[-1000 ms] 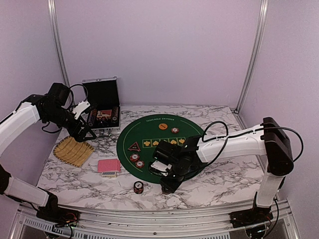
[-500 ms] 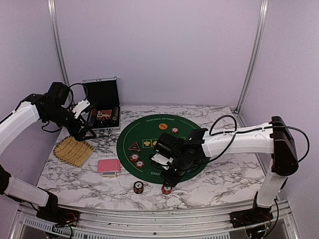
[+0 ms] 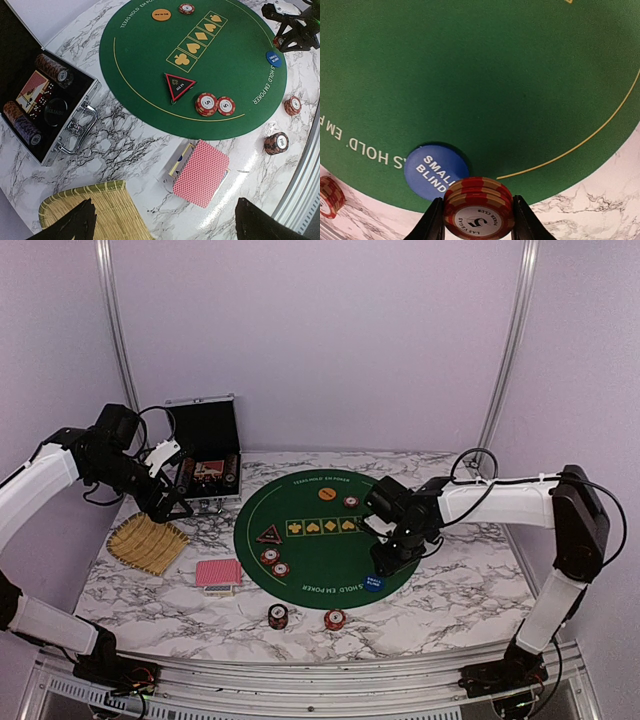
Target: Distribute texas hold em gaming equipment
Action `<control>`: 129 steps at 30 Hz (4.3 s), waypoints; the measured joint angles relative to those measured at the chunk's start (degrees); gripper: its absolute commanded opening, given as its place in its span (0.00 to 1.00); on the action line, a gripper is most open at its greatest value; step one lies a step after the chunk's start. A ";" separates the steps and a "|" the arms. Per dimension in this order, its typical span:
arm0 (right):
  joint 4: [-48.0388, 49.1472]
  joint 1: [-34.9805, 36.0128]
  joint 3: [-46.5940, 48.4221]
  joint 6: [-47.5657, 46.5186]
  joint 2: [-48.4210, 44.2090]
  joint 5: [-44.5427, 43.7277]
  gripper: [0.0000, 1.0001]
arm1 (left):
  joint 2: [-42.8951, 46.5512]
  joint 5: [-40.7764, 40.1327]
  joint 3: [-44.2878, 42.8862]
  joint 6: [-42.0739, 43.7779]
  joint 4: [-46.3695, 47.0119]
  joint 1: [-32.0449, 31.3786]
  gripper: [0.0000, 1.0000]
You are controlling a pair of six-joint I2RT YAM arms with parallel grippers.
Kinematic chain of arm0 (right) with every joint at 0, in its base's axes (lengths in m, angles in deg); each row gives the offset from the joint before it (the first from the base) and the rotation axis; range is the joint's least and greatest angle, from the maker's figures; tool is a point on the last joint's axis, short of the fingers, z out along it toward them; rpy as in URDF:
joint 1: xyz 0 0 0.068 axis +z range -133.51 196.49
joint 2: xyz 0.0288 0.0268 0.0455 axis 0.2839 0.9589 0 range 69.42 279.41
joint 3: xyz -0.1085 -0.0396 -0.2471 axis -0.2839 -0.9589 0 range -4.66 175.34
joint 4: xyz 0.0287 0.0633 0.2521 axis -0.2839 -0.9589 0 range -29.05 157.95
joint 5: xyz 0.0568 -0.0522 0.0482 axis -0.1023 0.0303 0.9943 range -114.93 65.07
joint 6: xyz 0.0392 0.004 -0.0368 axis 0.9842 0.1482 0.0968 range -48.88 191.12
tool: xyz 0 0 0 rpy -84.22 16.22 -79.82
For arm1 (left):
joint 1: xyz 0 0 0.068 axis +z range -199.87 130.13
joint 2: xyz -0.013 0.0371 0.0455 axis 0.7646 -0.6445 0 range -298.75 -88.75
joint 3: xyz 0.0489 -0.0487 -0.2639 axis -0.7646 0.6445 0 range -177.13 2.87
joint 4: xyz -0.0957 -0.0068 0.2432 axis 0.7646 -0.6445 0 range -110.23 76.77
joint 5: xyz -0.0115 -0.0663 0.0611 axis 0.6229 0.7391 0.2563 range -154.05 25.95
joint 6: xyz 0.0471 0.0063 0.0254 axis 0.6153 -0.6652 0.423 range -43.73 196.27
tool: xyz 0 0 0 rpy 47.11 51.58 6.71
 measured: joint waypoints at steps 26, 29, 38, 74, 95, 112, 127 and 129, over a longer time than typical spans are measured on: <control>6.49 -5.51 -5.31 -0.13 2.43 -0.35 0.48 | 0.00 0.02 0.00 0.02 -0.28 0.00 0.99; 6.45 -5.66 -5.29 -0.04 2.43 -0.63 0.55 | 0.00 0.02 0.00 0.02 -0.31 0.00 0.99; 3.78 -5.77 -1.42 -0.26 2.19 -1.95 0.56 | 0.00 0.02 0.00 0.02 -0.72 0.00 0.99; -2.16 23.61 33.83 -11.54 21.49 12.13 0.85 | -0.15 0.02 0.00 0.04 -1.09 0.00 0.99; -3.06 23.67 34.05 -14.71 24.57 13.70 0.69 | -0.11 0.00 -1.11 0.09 -1.92 0.00 0.99; -3.08 23.67 33.14 -15.32 25.24 13.94 0.62 | -0.11 0.00 -1.11 0.13 -2.32 0.00 0.99; -2.82 23.67 32.79 -15.37 26.25 13.88 0.46 | -0.11 0.00 -1.11 0.26 -2.32 0.00 0.99; -2.80 23.67 32.74 -15.34 26.25 13.88 0.46 | -0.11 0.00 -1.11 0.26 -2.32 0.02 0.99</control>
